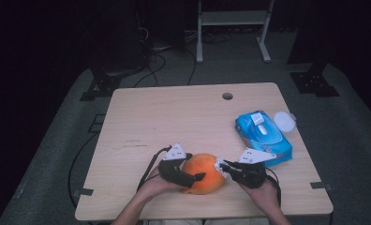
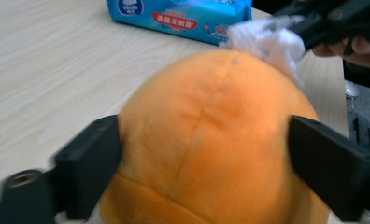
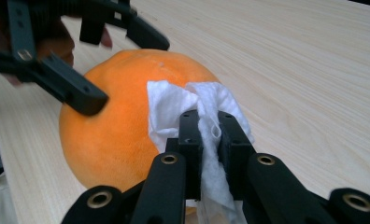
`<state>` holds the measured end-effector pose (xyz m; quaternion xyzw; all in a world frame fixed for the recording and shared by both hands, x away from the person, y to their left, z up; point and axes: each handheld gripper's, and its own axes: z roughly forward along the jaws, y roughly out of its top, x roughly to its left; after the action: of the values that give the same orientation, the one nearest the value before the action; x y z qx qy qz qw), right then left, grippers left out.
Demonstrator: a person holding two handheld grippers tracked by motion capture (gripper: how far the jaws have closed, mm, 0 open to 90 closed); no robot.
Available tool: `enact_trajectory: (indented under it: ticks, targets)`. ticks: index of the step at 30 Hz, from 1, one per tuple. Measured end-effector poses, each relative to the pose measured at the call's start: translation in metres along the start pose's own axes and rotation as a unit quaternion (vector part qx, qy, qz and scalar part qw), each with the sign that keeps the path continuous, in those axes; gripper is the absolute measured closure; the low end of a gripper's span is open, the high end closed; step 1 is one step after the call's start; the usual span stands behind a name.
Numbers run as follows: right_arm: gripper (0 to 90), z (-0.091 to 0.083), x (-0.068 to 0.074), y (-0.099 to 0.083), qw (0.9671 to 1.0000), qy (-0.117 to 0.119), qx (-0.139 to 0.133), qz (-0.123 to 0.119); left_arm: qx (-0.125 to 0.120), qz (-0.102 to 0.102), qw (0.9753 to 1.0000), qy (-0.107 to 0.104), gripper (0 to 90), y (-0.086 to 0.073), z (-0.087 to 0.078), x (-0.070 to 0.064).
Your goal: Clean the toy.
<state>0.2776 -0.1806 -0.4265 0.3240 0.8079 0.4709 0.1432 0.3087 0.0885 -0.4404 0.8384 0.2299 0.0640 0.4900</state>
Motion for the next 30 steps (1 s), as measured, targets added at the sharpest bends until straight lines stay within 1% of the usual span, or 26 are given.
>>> enact_trajectory:
  ticks: [2, 4, 5, 6, 7, 8, 9, 10, 11, 12, 13, 14, 15, 16, 18, 19, 20, 21, 22, 24, 25, 27, 29, 30]
  targets:
    - [81.0, 0.0, -0.003, 0.0, 0.9999, -0.002, -0.001, 0.011, -0.006, 0.022, 0.9996, 0.017, 34.2, 0.004, -0.001, -0.006]
    - [81.0, -0.001, -0.007, 0.0, 0.9996, -0.003, -0.007, 0.027, -0.029, 0.046, 0.9981, 0.028, 41.9, 0.007, -0.002, -0.011]
    - [81.1, -0.002, -0.009, 0.0, 0.9995, -0.007, -0.009, 0.029, -0.042, 0.055, 0.997, 0.036, 43.5, 0.008, -0.001, -0.014]
    - [81.0, -0.004, -0.011, 0.001, 0.9993, -0.01, -0.014, 0.034, -0.048, 0.072, 0.9951, 0.049, 44.4, 0.01, 0.0, -0.017]
    - [81.0, -0.006, -0.014, 0.002, 0.9988, -0.009, -0.024, 0.041, -0.05, 0.083, 0.9937, 0.056, 44.5, 0.011, 0.003, -0.02]
    - [81.1, -0.008, -0.015, 0.003, 0.9984, -0.01, -0.03, 0.046, -0.047, 0.089, 0.9933, 0.055, 44.0, 0.011, 0.006, -0.022]
    - [81.0, -0.009, -0.015, 0.005, 0.9981, -0.01, -0.037, 0.049, -0.043, 0.093, 0.9935, 0.05, 42.8, 0.01, 0.009, -0.025]
    - [81.0, -0.009, -0.015, 0.005, 0.9979, -0.007, -0.039, 0.05, -0.041, 0.097, 0.9933, 0.048, 41.5, 0.009, 0.011, -0.027]
    - [81.0, -0.007, -0.014, 0.005, 0.9981, -0.009, -0.036, 0.049, -0.036, 0.1, 0.9934, 0.044, 40.2, 0.009, 0.01, -0.028]
    - [81.0, -0.005, -0.014, 0.003, 0.9984, -0.009, -0.031, 0.047, -0.031, 0.097, 0.9942, 0.034, 37.9, 0.01, 0.009, -0.028]
    - [81.0, -0.003, -0.013, 0.001, 0.9985, -0.006, -0.027, 0.047, -0.025, 0.091, 0.9953, 0.019, 34.1, 0.01, 0.006, -0.027]
    - [81.0, -0.001, -0.012, 0.0, 0.9986, 0.0, -0.025, 0.046, -0.024, 0.087, 0.9958, 0.013, 28.8, 0.01, 0.004, -0.026]
    - [81.1, -0.001, -0.01, 0.0, 0.999, 0.001, -0.024, 0.039, -0.024, 0.083, 0.9962, 0.007, 25.9, 0.01, 0.001, -0.024]
    - [81.0, -0.001, -0.007, 0.001, 0.9993, 0.004, -0.024, 0.029, -0.027, 0.076, 0.9967, 0.009, 20.9, 0.011, -0.001, -0.021]
    - [81.0, 0.0, 0.002, 0.004, 0.9992, 0.021, -0.033, 0.012, -0.037, 0.061, 0.9973, 0.015, 16.8, 0.01, -0.002, -0.016]
    - [80.9, 0.0, 0.007, 0.006, 0.9991, 0.025, -0.034, -0.002, -0.033, 0.061, 0.9975, 0.013, 16.8, 0.01, -0.001, -0.015]
    - [80.9, 0.001, 0.011, 0.008, 0.9992, 0.017, -0.033, -0.013, -0.026, 0.072, 0.9969, 0.016, 20.6, 0.007, 0.0, -0.014]
    - [81.0, 0.001, 0.015, 0.009, 0.9992, 0.005, -0.03, -0.025, -0.024, 0.08, 0.9964, 0.018, 25.2, 0.005, 0.0, -0.014]
    - [81.0, 0.002, 0.014, 0.009, 0.9993, 0.002, -0.028, -0.023, -0.021, 0.077, 0.9966, 0.017, 30.3, 0.003, 0.0, -0.012]
    - [81.0, 0.003, 0.007, 0.006, 0.9997, -0.001, -0.025, -0.003, -0.02, 0.069, 0.9972, 0.021, 33.2, 0.002, 0.0, -0.009]
    - [81.0, 0.004, 0.002, 0.003, 0.9998, -0.006, -0.018, 0.01, -0.018, 0.066, 0.9974, 0.023, 34.0, 0.001, 0.0, -0.007]
    - [81.0, 0.006, -0.006, -0.003, 0.9996, -0.021, -0.005, 0.019, -0.02, 0.057, 0.998, 0.021, 34.0, -0.001, -0.001, -0.004]
    - [81.0, 0.007, -0.012, -0.008, 0.9991, -0.019, 0.0, 0.038, -0.023, 0.054, 0.9981, 0.02, 34.0, -0.001, -0.001, -0.003]
    - [81.0, 0.006, -0.013, -0.009, 0.999, -0.018, 0.001, 0.04, -0.023, 0.053, 0.9981, 0.02, 33.9, -0.001, -0.001, -0.003]
